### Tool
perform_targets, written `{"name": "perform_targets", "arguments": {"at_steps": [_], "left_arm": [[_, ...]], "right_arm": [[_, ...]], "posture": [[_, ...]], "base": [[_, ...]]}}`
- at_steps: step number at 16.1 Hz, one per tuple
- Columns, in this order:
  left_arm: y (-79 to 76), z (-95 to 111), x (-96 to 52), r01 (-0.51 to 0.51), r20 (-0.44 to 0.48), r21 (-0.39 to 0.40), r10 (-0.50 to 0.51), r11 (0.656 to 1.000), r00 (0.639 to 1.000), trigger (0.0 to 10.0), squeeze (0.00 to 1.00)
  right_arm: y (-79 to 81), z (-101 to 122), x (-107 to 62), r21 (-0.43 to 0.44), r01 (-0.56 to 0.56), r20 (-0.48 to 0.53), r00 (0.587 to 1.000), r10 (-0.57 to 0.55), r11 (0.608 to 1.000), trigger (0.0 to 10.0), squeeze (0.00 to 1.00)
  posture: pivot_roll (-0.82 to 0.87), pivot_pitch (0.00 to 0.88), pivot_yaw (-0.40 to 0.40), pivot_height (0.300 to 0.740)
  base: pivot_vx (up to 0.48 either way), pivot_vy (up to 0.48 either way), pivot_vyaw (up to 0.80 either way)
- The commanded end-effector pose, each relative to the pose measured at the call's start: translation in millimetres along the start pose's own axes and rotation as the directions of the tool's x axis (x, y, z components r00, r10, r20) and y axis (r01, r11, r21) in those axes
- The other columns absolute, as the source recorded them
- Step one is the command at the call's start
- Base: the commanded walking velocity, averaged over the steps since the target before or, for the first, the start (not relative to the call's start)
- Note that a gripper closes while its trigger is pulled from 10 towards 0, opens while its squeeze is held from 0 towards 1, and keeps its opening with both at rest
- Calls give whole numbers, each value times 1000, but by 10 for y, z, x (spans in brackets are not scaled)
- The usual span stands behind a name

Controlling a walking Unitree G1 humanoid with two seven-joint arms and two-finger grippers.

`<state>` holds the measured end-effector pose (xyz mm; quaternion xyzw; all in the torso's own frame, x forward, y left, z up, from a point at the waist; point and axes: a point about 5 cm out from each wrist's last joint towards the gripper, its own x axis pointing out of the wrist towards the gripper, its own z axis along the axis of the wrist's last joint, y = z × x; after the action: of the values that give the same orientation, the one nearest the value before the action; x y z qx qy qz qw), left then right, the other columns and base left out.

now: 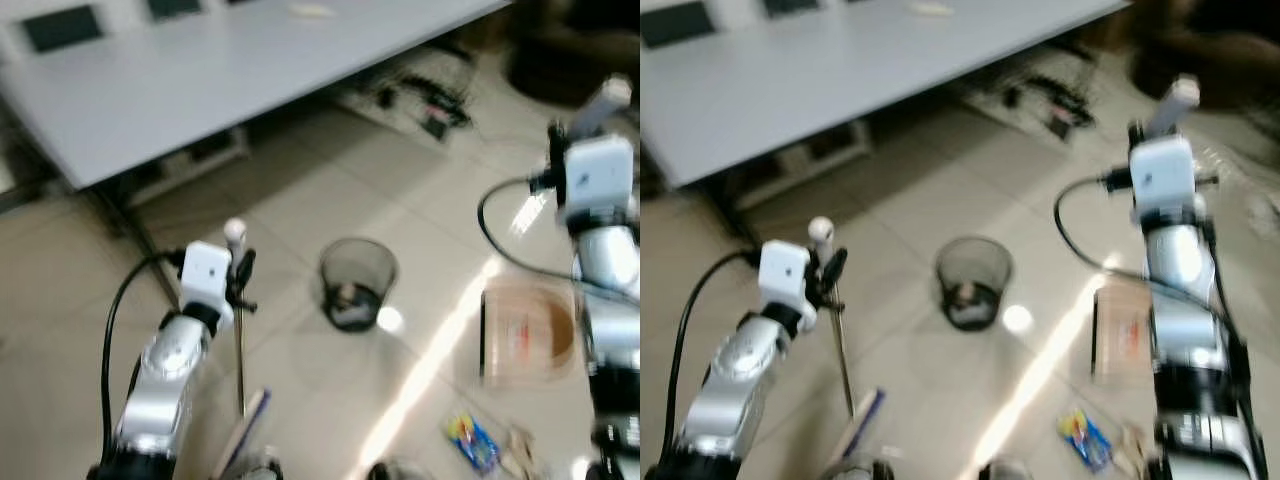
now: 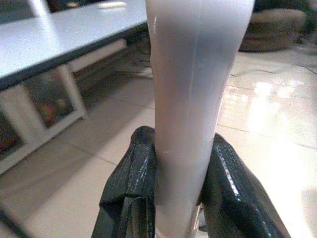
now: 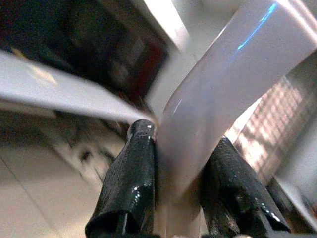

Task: Sweep floor

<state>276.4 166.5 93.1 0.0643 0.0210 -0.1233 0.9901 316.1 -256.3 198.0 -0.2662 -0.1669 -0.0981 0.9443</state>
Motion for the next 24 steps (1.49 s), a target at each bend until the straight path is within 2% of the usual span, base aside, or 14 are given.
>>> {"name": "perform_targets", "arguments": {"at_steps": [1, 2, 4, 6, 8, 10, 12, 16, 19, 24], "left_arm": [[-12, 94, -32, 0, 48, 25, -2, 1000, 999, 10000, 0], [-6, 110, -60, 0, 56, 11, -1, 1000, 998, 10000, 0], [-72, 117, -92, 66, 62, 16, -66, 998, 996, 10000, 0], [-121, 113, -95, 94, 68, 11, -95, 995, 993, 10000, 0], [-133, 123, -99, 100, 72, 12, -101, 995, 992, 10000, 0], [-134, 132, -107, 106, 74, 17, -106, 994, 992, 10000, 0], [-136, 122, -107, 108, 73, 23, -109, 994, 991, 10000, 0], [-181, 115, -71, 115, 78, 21, -116, 993, 990, 10000, 0], [-184, 179, 71, 90, 96, 13, -91, 996, 991, 10000, 0], [-147, 247, 142, 55, 120, 36, -59, 998, 991, 10000, 0]], "right_arm": [[-149, 202, -15, -21, 89, 95, 992, -87, 996, 10000, 0], [-132, 176, -98, 10, 100, 65, 993, -101, 995, 10000, 0], [-24, 250, -210, 117, 104, 42, 993, -109, 988, 10000, 0], [43, 225, -255, 178, 144, 0, 989, -146, 973, 10000, 0], [136, 252, -297, 243, 127, -11, 992, -128, 962, 10000, 0], [192, 270, -329, 263, 112, -26, 994, -109, 958, 10000, 0], [269, 210, -398, 286, 114, -96, 991, -90, 951, 10000, 0], [387, 201, -459, 347, 108, -134, 989, -65, 932, 10000, 0], [467, 192, -454, 375, 108, -155, 987, -52, 921, 10000, 0], [589, 222, -386, 390, 11, -133, 990, 44, 921, 10000, 0]], "posture": [[-45, 69, 21, 740], [-41, 62, 23, 740], [-40, 50, 42, 740], [-37, 44, 48, 740], [-36, 42, 50, 740], [-36, 39, 51, 740], [-43, 27, 47, 740], [-46, 23, 41, 740], [-40, 22, 36, 740], [-35, 20, 35, 740]], "base": [[0, 0, -800], [0, 0, -800], [0, 0, -800], [0, 0, -800], [0, 0, -800], [0, 0, -800], [0, 0, -800], [0, 0, -800], [0, 0, -800], [0, 0, -800]]}}
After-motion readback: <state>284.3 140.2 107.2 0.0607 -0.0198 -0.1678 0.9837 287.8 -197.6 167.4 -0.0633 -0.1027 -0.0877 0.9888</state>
